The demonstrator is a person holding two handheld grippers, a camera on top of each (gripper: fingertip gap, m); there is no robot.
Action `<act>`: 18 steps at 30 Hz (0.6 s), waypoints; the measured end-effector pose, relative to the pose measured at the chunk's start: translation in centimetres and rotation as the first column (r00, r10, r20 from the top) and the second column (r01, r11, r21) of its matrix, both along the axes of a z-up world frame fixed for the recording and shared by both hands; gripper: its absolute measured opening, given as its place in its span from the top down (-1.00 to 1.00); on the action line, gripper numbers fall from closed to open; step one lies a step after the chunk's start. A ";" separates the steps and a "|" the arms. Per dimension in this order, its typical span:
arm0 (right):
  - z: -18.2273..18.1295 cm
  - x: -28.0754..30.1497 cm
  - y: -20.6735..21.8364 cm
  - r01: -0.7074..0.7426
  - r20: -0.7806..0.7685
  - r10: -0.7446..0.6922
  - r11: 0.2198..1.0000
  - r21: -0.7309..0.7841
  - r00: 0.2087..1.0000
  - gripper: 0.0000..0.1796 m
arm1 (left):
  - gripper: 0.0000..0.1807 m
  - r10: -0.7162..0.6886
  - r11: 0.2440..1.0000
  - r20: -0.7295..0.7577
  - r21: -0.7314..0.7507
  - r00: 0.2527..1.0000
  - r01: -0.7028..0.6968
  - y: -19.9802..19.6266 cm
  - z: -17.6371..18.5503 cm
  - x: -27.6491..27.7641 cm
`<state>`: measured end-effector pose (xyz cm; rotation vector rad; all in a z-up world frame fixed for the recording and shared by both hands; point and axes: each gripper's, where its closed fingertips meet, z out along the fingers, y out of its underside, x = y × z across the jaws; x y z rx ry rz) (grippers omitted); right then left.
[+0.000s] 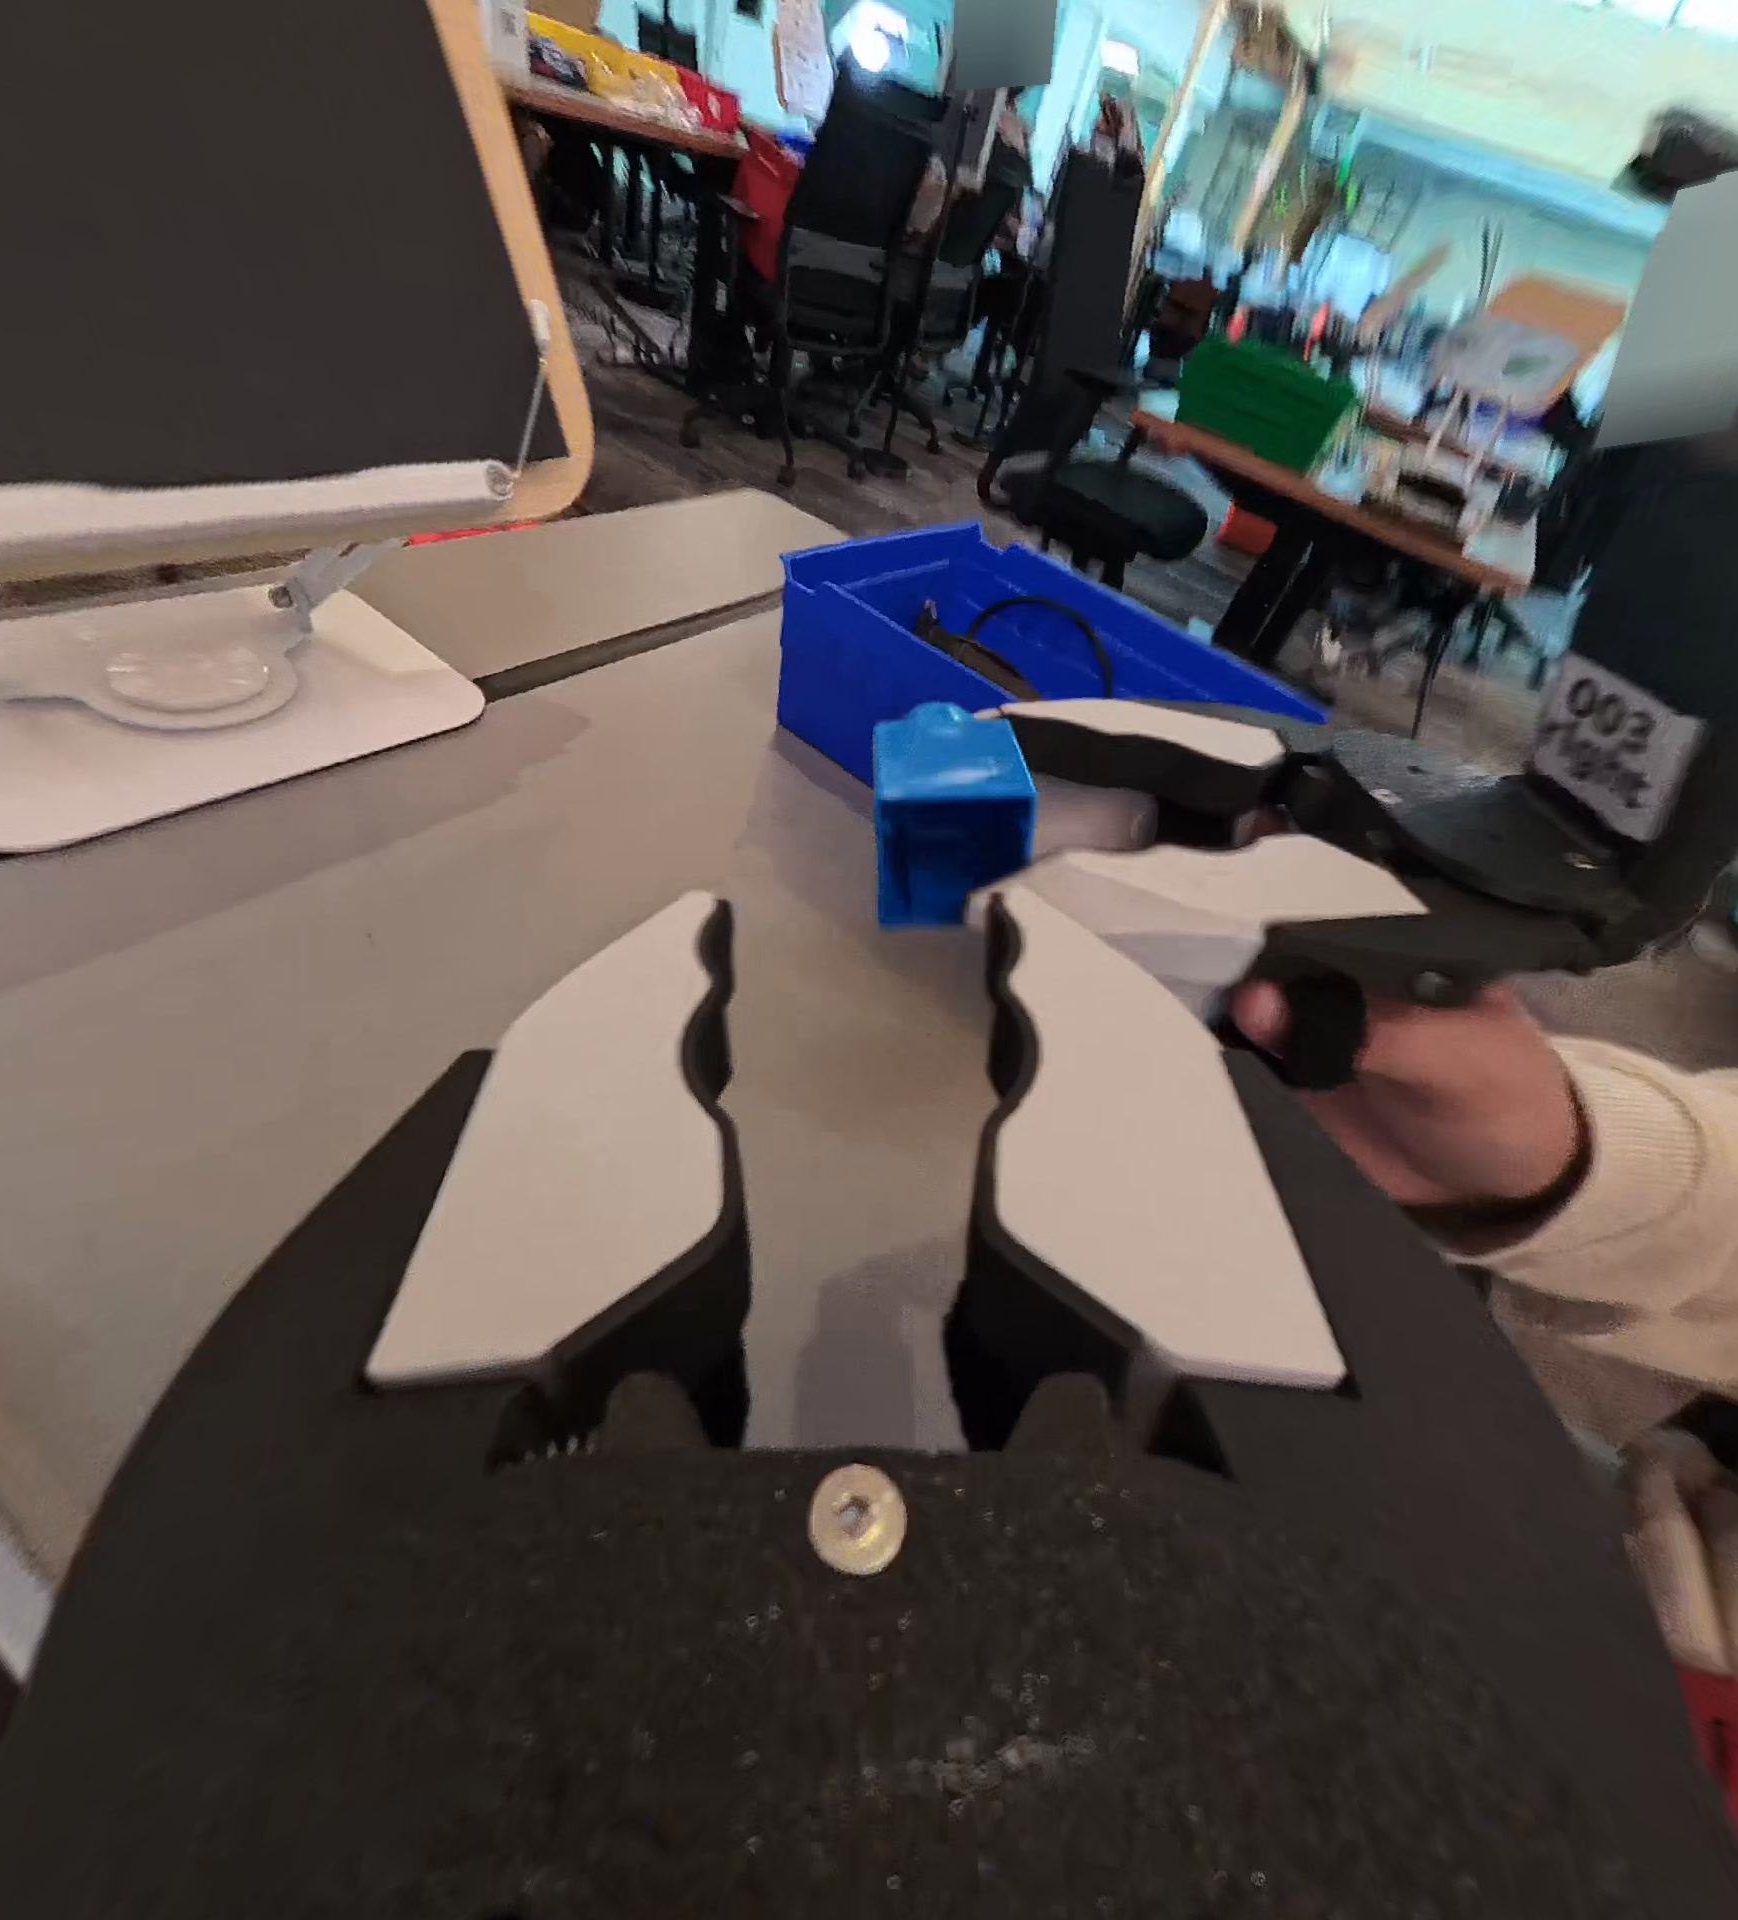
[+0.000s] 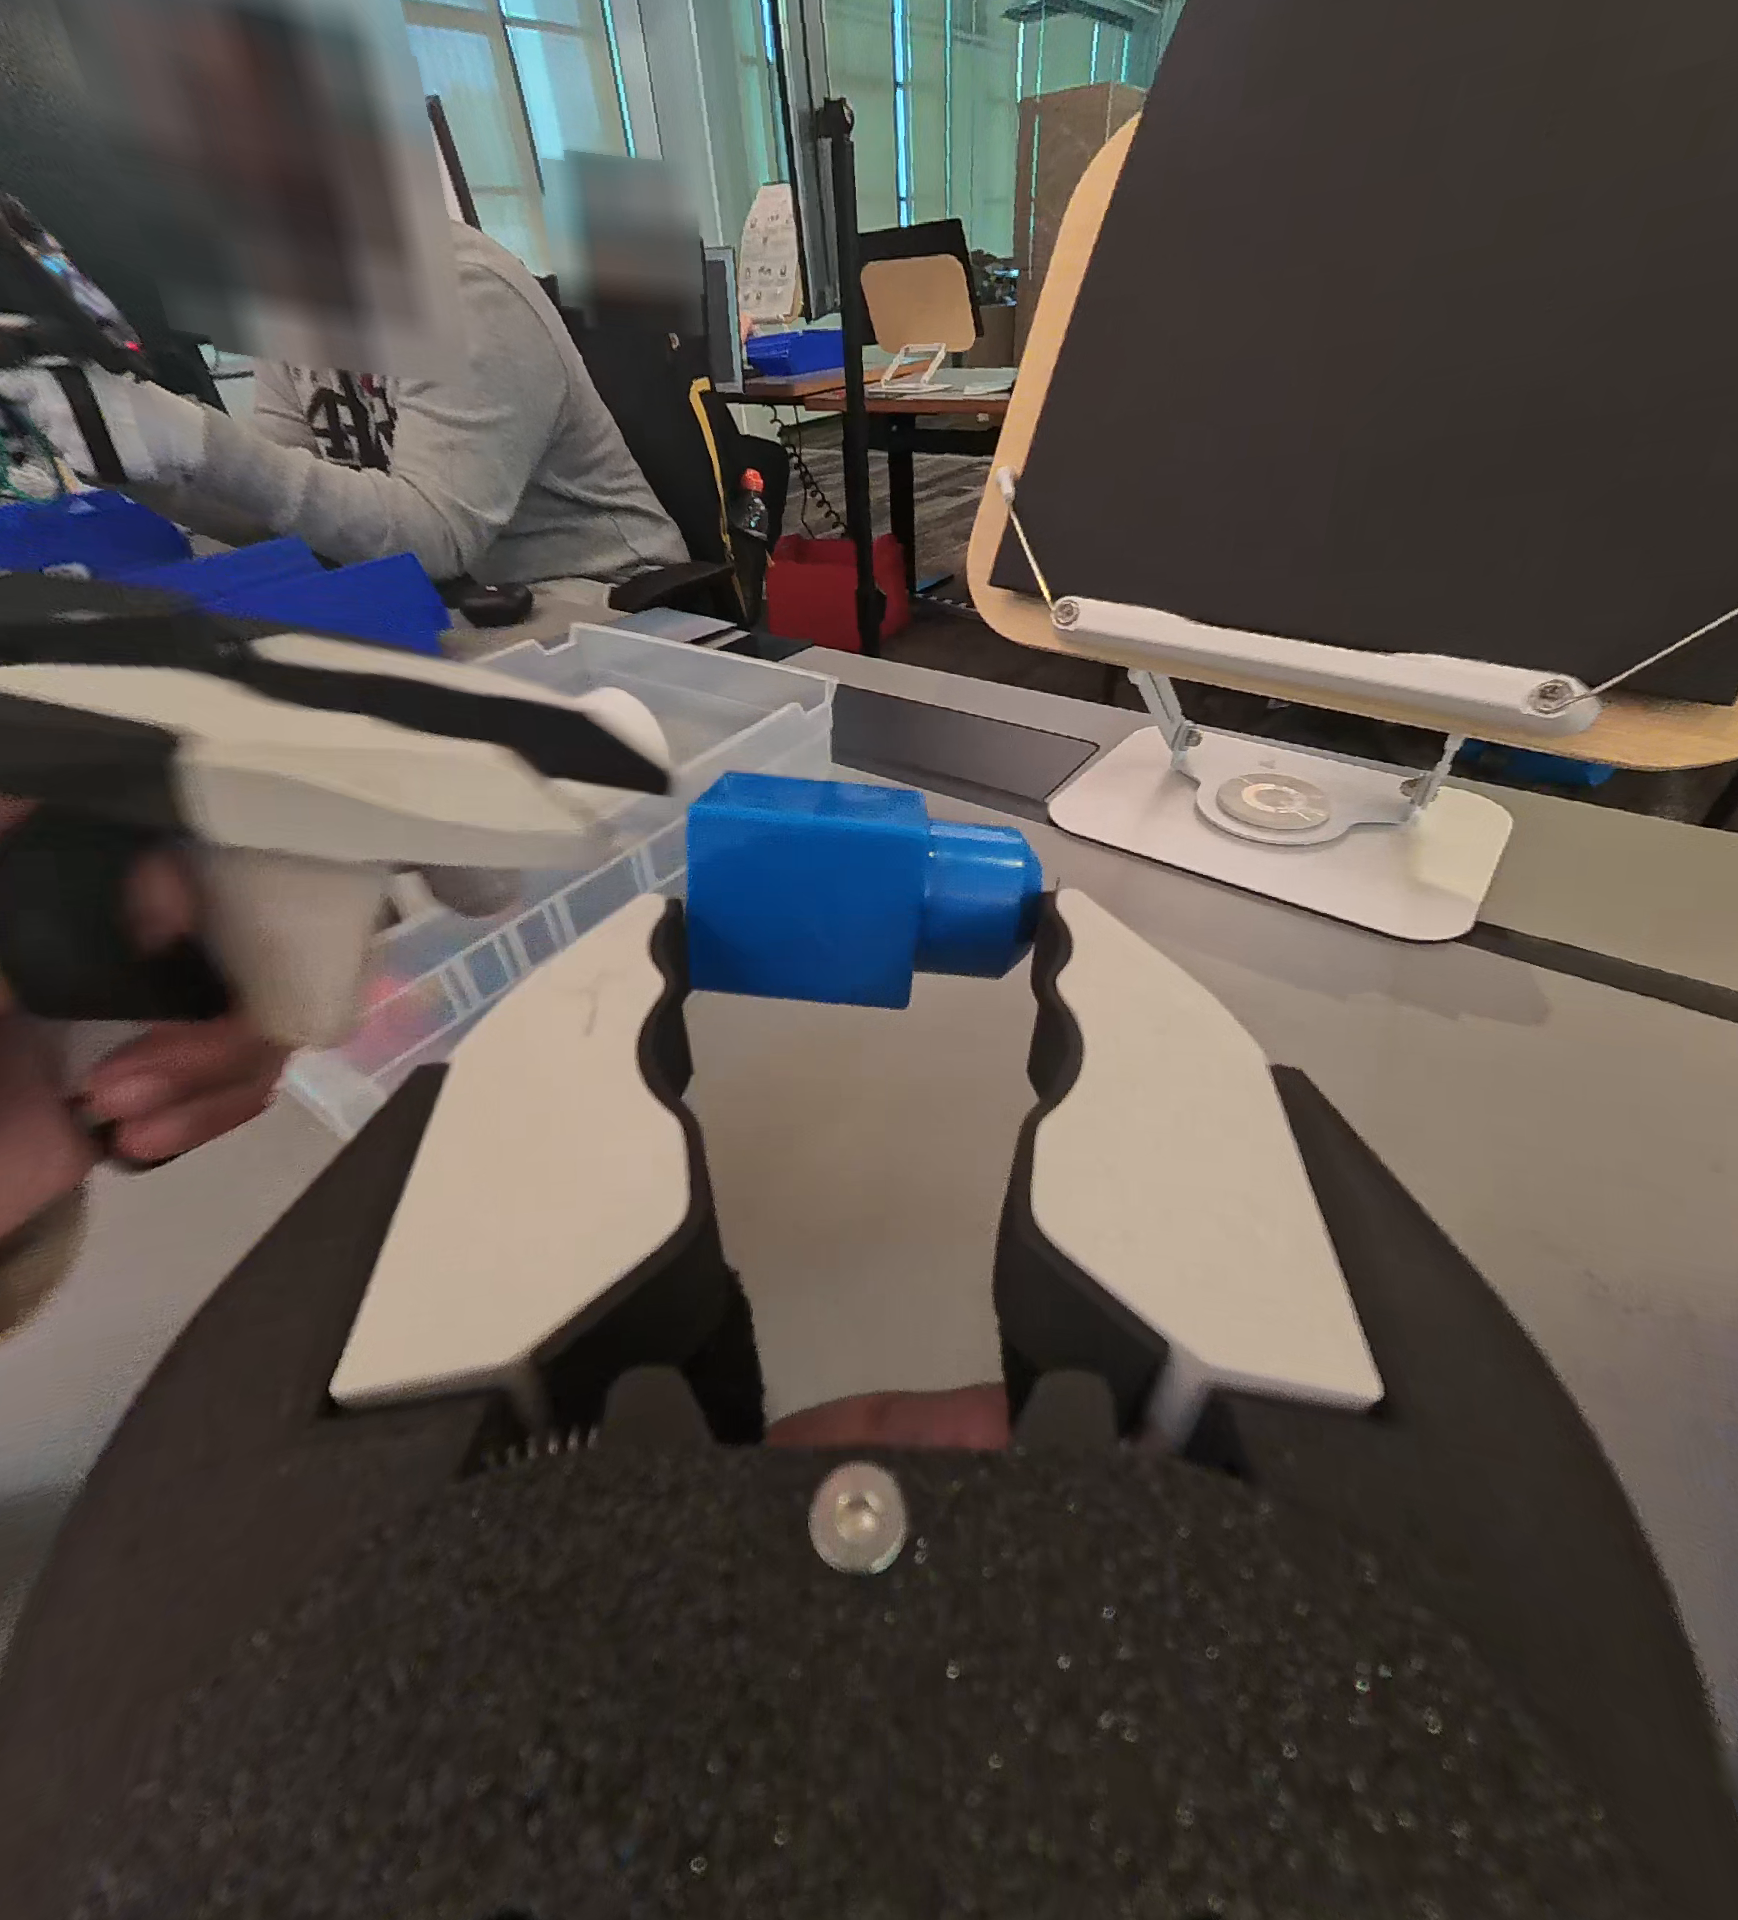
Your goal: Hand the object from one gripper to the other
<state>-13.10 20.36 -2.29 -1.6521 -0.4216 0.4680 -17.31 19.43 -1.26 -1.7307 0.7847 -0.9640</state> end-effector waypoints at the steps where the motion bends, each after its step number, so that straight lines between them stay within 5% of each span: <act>1: -0.1 0.3 0.1 0.010 0.008 -0.010 1.000 0.002 1.000 0.29 | 0.38 0.026 1.000 0.055 -0.011 0.998 -0.026 -0.9 -0.2 -0.9; 4: -0.3 0.8 0.2 0.015 0.016 -0.015 1.000 -0.002 1.000 0.29 | 0.37 0.129 0.991 0.149 0.013 0.980 -0.133 -5.1 -3.2 -3.9; 8: 1.4 1.5 0.3 -0.055 0.051 0.055 0.998 0.003 0.997 0.29 | 0.11 0.160 0.987 0.047 0.008 0.986 -0.161 -9.0 -5.2 -5.1; 13: 7.2 12.3 1.8 0.148 0.195 -0.150 0.989 0.026 0.969 0.29 | 0.13 0.127 0.992 0.076 -0.025 0.989 -0.126 -10.7 -5.5 -4.7; 16: 4.7 21.7 0.7 0.322 0.431 -0.209 0.924 -0.208 0.878 0.29 | 0.20 0.099 0.992 0.046 -0.083 0.994 -0.095 -10.7 -6.7 -4.5; 18: 0.6 27.5 -1.6 0.458 0.563 -0.188 0.801 -0.386 0.804 0.29 | 0.25 0.110 0.990 0.028 -0.096 0.994 -0.107 -10.3 -7.2 -4.6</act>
